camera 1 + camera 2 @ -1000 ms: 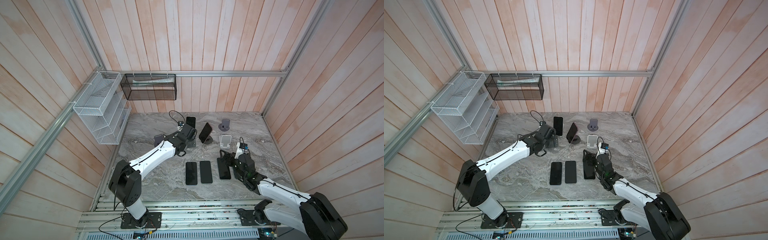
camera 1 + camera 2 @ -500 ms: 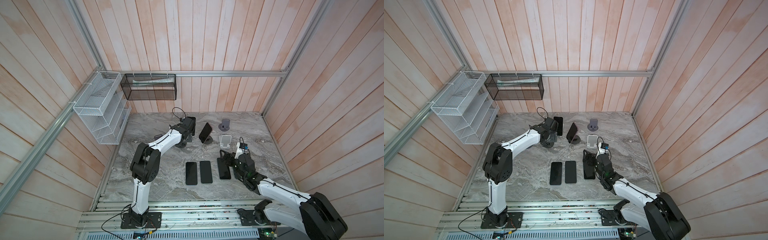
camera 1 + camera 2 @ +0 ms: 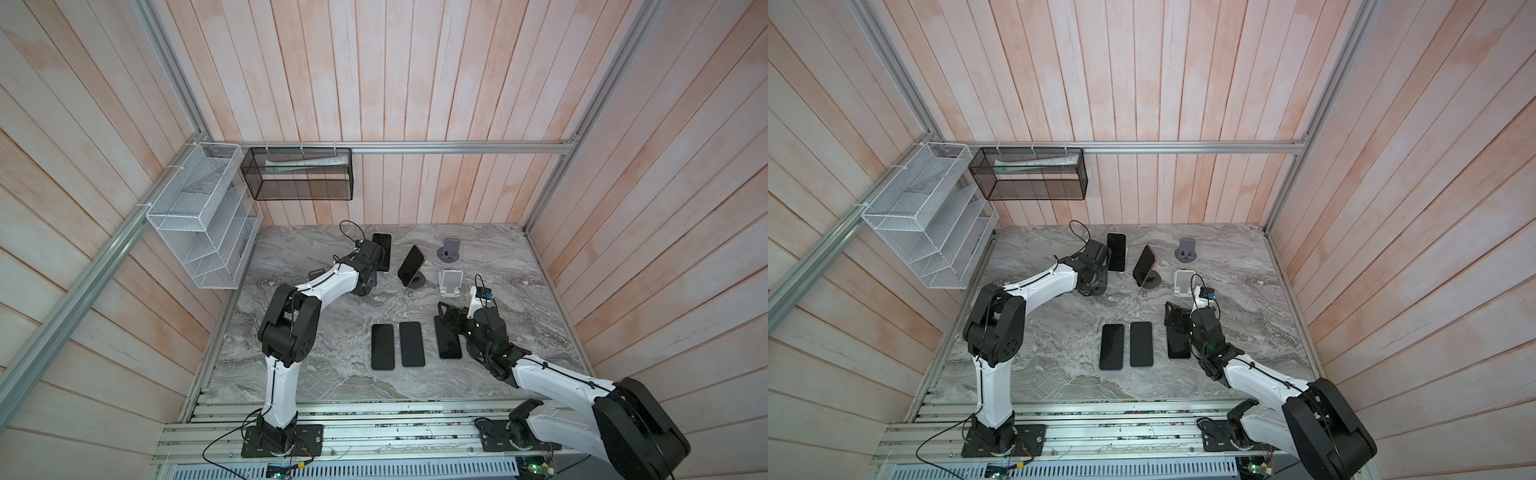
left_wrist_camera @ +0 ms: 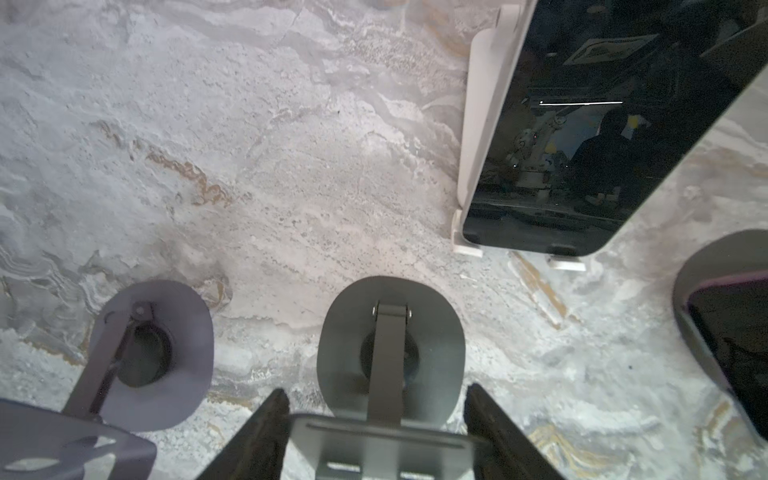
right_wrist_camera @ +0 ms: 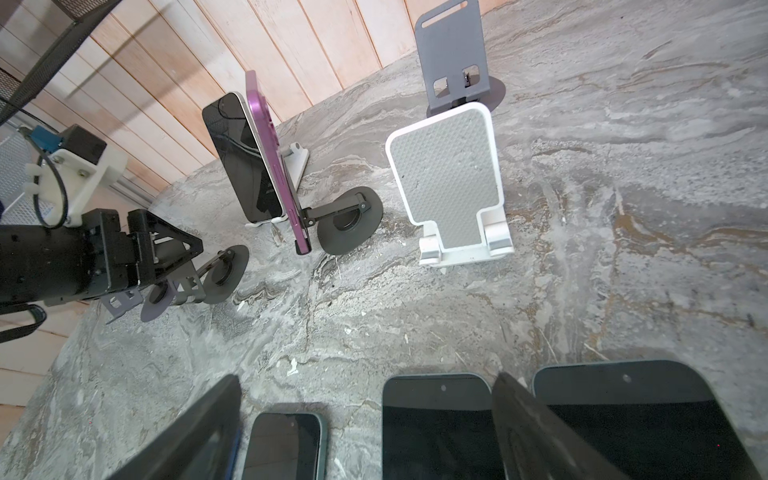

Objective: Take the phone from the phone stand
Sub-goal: 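Raise the left gripper and move it back toward the grey stands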

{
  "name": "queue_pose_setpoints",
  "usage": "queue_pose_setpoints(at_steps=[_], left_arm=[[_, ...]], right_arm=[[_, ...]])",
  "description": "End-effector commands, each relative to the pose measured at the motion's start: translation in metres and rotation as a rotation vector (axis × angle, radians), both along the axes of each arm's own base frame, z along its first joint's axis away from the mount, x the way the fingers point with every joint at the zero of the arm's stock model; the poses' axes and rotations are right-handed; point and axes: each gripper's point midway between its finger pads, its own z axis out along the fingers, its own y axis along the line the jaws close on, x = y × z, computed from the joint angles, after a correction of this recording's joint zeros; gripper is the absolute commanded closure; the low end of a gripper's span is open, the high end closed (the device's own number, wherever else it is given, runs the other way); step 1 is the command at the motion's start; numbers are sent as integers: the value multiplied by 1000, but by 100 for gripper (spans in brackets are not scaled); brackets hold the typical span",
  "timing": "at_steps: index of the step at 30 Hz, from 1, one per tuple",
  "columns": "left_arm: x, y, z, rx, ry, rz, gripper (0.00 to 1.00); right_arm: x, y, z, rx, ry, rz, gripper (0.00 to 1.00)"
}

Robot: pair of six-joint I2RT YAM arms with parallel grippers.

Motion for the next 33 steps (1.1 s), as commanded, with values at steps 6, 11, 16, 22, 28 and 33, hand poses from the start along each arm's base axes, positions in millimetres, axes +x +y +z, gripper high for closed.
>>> queue_pose_setpoints(at_steps=[6, 11, 16, 22, 28, 33], left_arm=[[17, 27, 9, -32, -60, 54, 39], [34, 46, 17, -15, -86, 82, 40], [60, 71, 12, -8, -69, 134, 40], [67, 75, 1, 1, -37, 155, 40], [64, 75, 9, -11, -37, 162, 15], [62, 67, 54, -63, -96, 131, 0]], right_arm=[[5, 2, 9, -7, -16, 4, 6], [5, 0, 10, -3, -22, -5, 5], [4, 0, 11, -5, -24, -5, 6], [4, -1, 12, -2, -27, -8, 6], [4, 2, 12, 0, -25, 7, 6], [4, -1, 13, -2, -31, -9, 5]])
